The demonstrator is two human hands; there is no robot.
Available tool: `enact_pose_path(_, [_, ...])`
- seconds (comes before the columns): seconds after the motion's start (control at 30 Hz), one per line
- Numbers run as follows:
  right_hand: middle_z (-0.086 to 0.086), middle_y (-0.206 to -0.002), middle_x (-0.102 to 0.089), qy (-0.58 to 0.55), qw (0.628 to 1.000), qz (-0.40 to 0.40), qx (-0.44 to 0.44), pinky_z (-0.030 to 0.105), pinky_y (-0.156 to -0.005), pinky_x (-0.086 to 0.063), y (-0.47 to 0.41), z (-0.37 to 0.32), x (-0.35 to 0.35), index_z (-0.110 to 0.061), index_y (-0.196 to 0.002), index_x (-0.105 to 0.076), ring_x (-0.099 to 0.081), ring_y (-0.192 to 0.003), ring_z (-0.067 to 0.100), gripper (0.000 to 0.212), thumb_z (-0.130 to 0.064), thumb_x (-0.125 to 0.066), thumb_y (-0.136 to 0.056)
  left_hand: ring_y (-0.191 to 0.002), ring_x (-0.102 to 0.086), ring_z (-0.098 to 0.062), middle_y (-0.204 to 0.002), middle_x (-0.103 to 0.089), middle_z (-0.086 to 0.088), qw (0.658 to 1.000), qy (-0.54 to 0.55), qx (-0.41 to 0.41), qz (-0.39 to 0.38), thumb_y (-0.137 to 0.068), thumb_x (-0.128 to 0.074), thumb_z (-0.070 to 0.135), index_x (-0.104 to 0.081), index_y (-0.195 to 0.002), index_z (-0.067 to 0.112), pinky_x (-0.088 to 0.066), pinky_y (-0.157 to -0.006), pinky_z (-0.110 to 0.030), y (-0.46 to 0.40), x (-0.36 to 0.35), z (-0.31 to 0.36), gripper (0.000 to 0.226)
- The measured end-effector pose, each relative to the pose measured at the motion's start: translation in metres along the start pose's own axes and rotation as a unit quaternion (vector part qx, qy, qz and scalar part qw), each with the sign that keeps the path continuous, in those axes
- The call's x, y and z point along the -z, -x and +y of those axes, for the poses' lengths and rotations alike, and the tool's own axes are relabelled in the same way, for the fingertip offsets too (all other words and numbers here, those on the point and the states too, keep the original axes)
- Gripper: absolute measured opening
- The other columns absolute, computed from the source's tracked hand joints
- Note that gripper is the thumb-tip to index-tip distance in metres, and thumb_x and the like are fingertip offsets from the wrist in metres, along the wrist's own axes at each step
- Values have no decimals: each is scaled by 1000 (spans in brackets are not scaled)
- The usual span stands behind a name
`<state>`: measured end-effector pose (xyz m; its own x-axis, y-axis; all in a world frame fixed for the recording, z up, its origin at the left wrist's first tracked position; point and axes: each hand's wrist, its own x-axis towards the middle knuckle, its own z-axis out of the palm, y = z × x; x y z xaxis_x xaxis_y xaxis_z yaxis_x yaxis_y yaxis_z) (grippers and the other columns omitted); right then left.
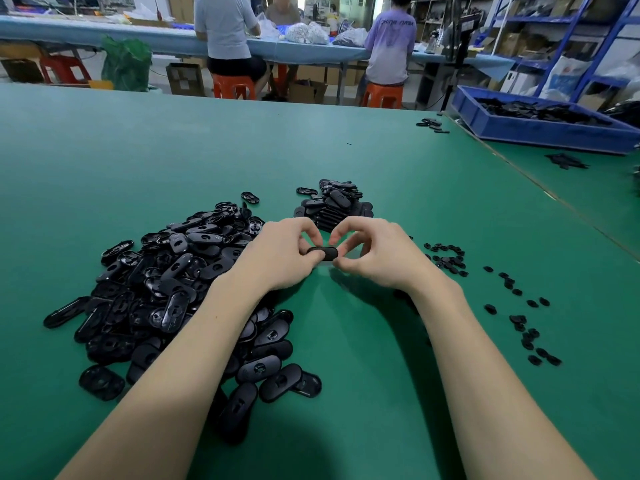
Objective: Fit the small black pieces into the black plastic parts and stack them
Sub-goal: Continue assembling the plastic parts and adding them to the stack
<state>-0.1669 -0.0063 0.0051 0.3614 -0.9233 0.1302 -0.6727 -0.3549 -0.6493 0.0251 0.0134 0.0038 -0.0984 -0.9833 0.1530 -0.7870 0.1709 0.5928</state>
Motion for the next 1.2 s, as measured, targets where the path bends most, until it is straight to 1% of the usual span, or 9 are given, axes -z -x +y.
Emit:
enact_pose_path(0.07, [-26, -84, -70, 20, 1000, 15, 9, 27, -64, -47, -2, 1, -1, -45, -90, -64, -52, -51, 4, 25, -27, -76, -78, -75, -63, -4, -77, -70, 10, 999, 27, 9, 20, -87, -72, 28, -63, -92, 28, -50, -78, -26, -2, -1, -1, 9])
enact_pose_path(0.2, [-26, -83, -70, 21, 998, 50, 23, 27, -64, -46, -4, 3, -6, -45, -92, -67, -51, -51, 6, 24, -29, -78, -78, -80, -66, -6, -77, -71, 15, 998, 45, 21, 37, -89, -70, 29, -61, -91, 29, -54, -86, -32, -3, -1, -1, 9])
enact_pose_path(0.33, [-28, -79, -70, 28, 996, 84, 16, 27, -66, -48, -2, 4, -1, -41, -89, -72, -53, -58, 1, 14, -35, -77, -78, -81, -65, -11, -87, -66, 21, 999, 33, 16, 35, -90, -67, 36, -57, -102, 31, -53, -90, -37, -4, -3, -2, 16])
enact_pose_path(0.5, [-30, -74, -69, 47, 971, 221, -83, 28, -67, -45, -3, 14, 22, -40, -86, -70, -60, -70, -2, 10, -45, -74, -78, -79, -59, -5, -84, -64, 22, 1000, -10, 2, -1, -89, -67, 39, -63, -94, 31, -52, -92, -36, -5, -4, -5, 11])
enact_pose_path(0.6, [-25, -76, -69, 74, 949, 267, -153, 27, -70, -42, -13, 16, 21, -40, -91, -71, -67, -88, 9, 13, -43, -71, -79, -81, -59, -8, -82, -62, 23, 999, -35, -5, -12, -88, -66, 39, -64, -89, 33, -53, -91, -35, -4, -4, -4, 6])
enact_pose_path(0.73, [-10, -97, -76, 93, 942, 256, -197, 27, -75, -40, -42, 11, 9, -31, -99, -76, -69, -101, 21, 22, -38, -73, -79, -76, -57, -4, -73, -56, 24, 999, -33, -7, -6, -89, -66, 38, -63, -85, 34, -53, -89, -33, -4, -4, -5, 6])
enact_pose_path(0.87, [1, -104, -75, 115, 939, 227, -230, 27, -74, -38, -64, 4, 0, -28, -98, -77, -68, -100, 27, 23, -36, -76, -77, -72, -54, 3, -70, -54, 22, 1000, -21, -7, -2, -89, -66, 37, -65, -85, 33, -52, -87, -31, -4, -3, -8, 5])
enact_pose_path(1.07, [0, -102, -73, 115, 940, 210, -241, 28, -75, -37, -52, -2, 1, -29, -101, -76, -66, -96, 27, 25, -34, -75, -76, -87, -60, -12, -87, -65, 15, 999, -36, -5, -16, -92, -61, 34, -64, -88, 33, -50, -90, -29, -3, -2, -5, 5])
enact_pose_path(1.2, [-8, -90, -73, 92, 965, 128, -209, 28, -71, -44, -23, -10, 5, -33, -82, -74, -65, -86, 20, 6, -35, -71, -78, -90, -59, -12, -95, -68, 9, 999, -42, -5, -30, -96, -54, 25, -65, -91, 32, -40, -81, -20, -3, 2, -2, 14])
